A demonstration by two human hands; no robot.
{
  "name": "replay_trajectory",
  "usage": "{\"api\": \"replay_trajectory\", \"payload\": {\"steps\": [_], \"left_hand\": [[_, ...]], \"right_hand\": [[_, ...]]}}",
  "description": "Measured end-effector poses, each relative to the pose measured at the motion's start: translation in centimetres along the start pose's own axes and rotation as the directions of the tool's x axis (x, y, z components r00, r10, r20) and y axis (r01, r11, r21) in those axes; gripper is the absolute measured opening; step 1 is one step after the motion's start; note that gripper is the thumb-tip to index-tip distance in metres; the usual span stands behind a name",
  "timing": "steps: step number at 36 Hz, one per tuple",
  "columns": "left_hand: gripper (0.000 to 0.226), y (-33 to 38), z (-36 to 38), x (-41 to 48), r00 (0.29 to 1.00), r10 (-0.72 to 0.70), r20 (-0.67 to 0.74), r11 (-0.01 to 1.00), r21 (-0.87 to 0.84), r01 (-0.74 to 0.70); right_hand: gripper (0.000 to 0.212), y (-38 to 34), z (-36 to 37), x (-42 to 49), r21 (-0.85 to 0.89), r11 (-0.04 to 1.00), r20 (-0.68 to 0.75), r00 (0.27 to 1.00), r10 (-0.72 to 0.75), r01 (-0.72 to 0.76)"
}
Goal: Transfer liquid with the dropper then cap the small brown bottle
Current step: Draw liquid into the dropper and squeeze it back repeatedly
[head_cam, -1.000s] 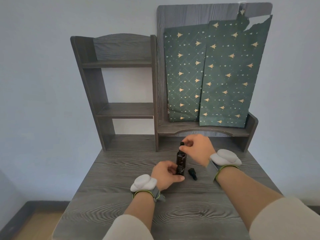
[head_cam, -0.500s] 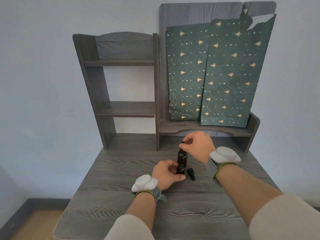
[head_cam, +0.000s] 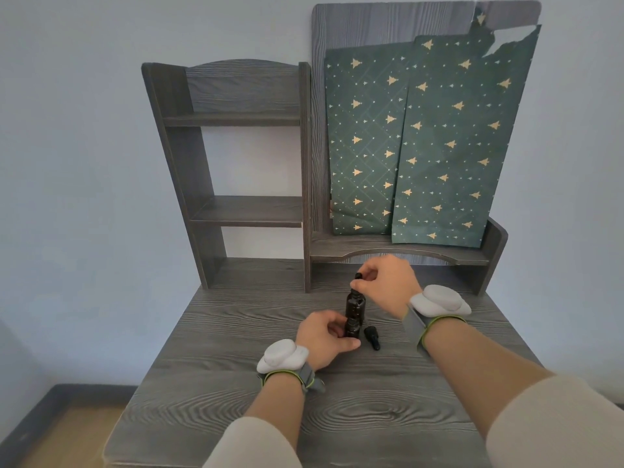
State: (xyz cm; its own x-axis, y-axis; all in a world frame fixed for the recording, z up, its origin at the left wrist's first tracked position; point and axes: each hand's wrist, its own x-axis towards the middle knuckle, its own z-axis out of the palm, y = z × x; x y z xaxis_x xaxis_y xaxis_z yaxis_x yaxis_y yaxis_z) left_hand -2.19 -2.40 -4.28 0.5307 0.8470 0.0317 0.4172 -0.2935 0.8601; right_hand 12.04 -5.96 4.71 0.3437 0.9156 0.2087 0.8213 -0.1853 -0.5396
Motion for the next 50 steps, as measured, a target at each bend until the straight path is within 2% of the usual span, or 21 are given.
{"api": "replay_trajectory", "payload": {"steps": [13,20,50], "left_hand": [[0.036,0.1,0.0,-0.1,1.000,-0.001,-0.009,1.000,0.011,0.001],[0.030,0.0,0.1,-0.1,1.000,0.012,-0.027,1.000,0.011,-0.012],[0.035,-0.1,0.5,-0.2,0.998,0.009,-0.067,1.000,-0.016,-0.010]], "right_hand": [[0.008,-0.2,0.0,-0.1,0.036,0.999,0.025,1.000,-0.002,0.001],[0.013,-0.1,0.8,0.0,0.070,0.996,-0.039,0.998,0.050,-0.047],[0.012,-0.4,0.6,0.1,-0.012,1.000,-0.050,0.998,0.025,-0.025]]}}
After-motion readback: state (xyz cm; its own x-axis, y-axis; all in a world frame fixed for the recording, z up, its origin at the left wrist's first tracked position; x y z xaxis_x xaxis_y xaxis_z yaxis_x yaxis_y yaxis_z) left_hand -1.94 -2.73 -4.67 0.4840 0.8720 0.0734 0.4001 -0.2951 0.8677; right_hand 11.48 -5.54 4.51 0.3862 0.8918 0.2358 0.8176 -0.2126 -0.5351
